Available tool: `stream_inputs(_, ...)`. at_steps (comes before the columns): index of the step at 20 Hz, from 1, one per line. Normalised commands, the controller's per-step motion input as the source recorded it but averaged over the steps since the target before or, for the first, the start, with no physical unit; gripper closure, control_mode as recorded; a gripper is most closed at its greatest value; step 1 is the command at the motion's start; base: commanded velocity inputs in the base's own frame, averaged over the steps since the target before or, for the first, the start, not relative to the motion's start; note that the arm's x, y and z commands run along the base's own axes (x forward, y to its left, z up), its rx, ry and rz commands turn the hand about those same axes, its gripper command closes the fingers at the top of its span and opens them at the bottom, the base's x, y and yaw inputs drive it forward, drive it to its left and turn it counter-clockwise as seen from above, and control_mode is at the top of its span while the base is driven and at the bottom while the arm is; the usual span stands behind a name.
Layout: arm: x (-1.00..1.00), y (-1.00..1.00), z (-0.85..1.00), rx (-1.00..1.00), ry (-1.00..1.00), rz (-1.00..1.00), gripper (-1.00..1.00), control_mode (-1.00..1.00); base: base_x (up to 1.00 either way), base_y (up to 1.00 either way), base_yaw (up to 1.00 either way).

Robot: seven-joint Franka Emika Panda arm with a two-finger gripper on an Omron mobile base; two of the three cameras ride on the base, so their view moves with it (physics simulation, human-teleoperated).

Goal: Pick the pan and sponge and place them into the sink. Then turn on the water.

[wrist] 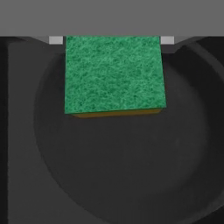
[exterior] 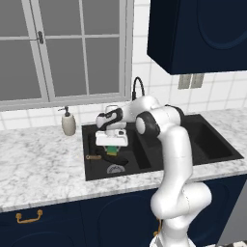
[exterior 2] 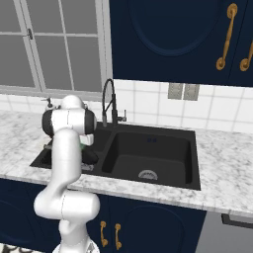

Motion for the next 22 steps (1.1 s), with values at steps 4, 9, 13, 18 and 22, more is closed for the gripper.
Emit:
stream_inputs(4,0.0,0.01,-0.37,0.0,0.0,0.0,1.0,-1.0,0.0,0.0,0.0)
stream_inputs(9,0.0,0.05,-0.35,0.0,0.0,0.0,-1.0,-1.0,0.0,0.0,0.0)
stream_inputs(13,0.0,0.0,0.01,0.0,-0.01,0.0,-1.0,-1.0,0.0,0.0,0.0)
stream_inputs(18,0.0,0.0,0.32,0.0,-0.02,0.0,-1.0,-1.0,0.0,0.0,0.0)
stream_inputs(22,0.0,0.0,0.61,0.0,-0.01,0.0,-1.0,-1.0,0.0,0.0,0.0)
